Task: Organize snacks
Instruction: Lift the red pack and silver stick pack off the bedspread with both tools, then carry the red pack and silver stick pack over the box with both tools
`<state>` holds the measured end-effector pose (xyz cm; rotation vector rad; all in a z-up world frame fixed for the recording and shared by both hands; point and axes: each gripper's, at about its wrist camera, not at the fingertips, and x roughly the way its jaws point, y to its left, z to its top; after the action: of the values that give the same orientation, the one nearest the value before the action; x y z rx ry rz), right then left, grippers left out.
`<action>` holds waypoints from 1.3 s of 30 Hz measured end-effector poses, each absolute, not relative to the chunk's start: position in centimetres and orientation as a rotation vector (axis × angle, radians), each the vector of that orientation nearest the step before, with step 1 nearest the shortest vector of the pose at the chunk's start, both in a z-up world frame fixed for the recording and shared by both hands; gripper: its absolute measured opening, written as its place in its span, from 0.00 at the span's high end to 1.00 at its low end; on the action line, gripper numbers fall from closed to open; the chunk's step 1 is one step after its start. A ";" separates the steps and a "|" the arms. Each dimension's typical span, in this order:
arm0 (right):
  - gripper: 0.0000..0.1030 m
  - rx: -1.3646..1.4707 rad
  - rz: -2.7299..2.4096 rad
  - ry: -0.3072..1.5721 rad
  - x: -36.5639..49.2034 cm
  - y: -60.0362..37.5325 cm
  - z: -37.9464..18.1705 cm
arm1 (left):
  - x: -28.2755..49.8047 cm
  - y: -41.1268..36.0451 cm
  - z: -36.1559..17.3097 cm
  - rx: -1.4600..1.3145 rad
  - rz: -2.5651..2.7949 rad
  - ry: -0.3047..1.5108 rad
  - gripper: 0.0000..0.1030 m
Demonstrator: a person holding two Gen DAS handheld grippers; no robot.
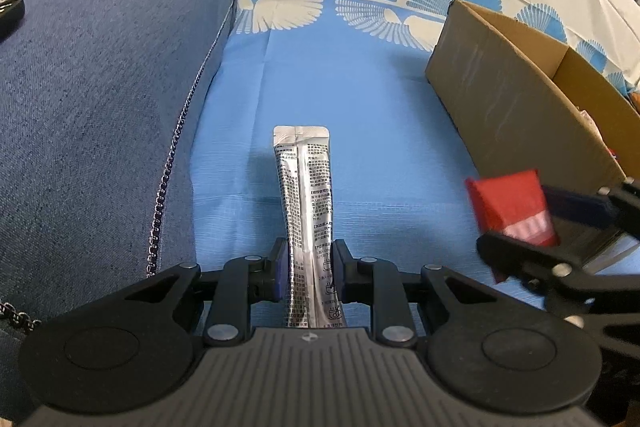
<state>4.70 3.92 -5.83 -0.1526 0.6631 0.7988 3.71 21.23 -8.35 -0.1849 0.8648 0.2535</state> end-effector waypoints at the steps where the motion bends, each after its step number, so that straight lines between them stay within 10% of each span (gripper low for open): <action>1: 0.42 -0.151 0.803 0.654 4.7 3.9 -5.6 | 3.8 21.2 -8.3 -0.182 0.256 0.865 0.76; 39: 0.42 0.232 0.629 0.445 10.5 -5.7 1.3 | 11.7 12.0 3.4 -0.196 0.171 0.630 0.76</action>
<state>10.47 -5.74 1.28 0.2325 0.4449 0.6286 11.68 12.00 3.36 -0.1955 0.6302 0.1710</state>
